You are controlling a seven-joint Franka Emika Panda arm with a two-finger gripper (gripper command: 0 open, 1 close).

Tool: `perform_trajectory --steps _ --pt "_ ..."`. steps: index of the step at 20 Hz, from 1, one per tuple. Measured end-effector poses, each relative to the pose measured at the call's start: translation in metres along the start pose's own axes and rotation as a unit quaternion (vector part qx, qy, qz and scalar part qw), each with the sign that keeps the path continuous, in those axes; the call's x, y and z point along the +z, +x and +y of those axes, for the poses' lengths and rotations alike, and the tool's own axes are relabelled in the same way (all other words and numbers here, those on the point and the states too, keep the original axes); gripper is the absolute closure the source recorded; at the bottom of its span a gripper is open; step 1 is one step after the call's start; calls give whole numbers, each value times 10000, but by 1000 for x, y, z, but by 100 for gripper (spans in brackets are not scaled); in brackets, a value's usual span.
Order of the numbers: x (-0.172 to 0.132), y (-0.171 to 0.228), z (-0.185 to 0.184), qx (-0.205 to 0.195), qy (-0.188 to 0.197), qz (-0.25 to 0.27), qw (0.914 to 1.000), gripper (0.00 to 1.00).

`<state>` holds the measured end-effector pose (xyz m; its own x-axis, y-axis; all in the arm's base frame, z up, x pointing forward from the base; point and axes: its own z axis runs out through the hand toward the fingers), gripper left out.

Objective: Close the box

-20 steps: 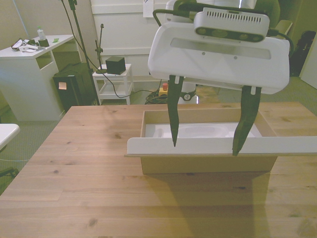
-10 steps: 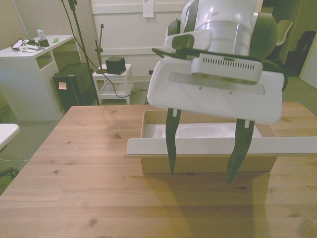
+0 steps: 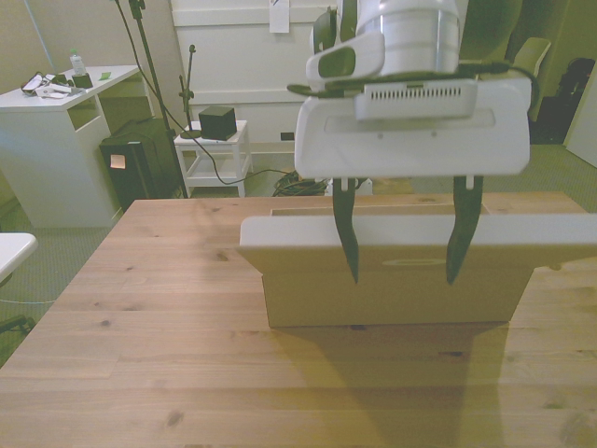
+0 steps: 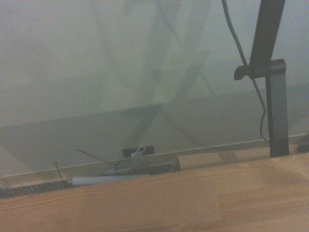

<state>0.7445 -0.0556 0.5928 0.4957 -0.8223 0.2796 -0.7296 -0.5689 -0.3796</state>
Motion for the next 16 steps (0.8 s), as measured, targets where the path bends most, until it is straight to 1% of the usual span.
perform_trajectory --steps 1,3,8,13,16 --pt "-11 -3 5 58 -44 -120 9999 0" --pt "-22 -13 18 154 -195 -359 9990 0" --pt "-35 -45 46 230 -435 -675 9965 0" --pt "-69 -97 66 244 -465 -927 9943 0" --pt "-81 -122 88 283 -487 -975 9936 0"
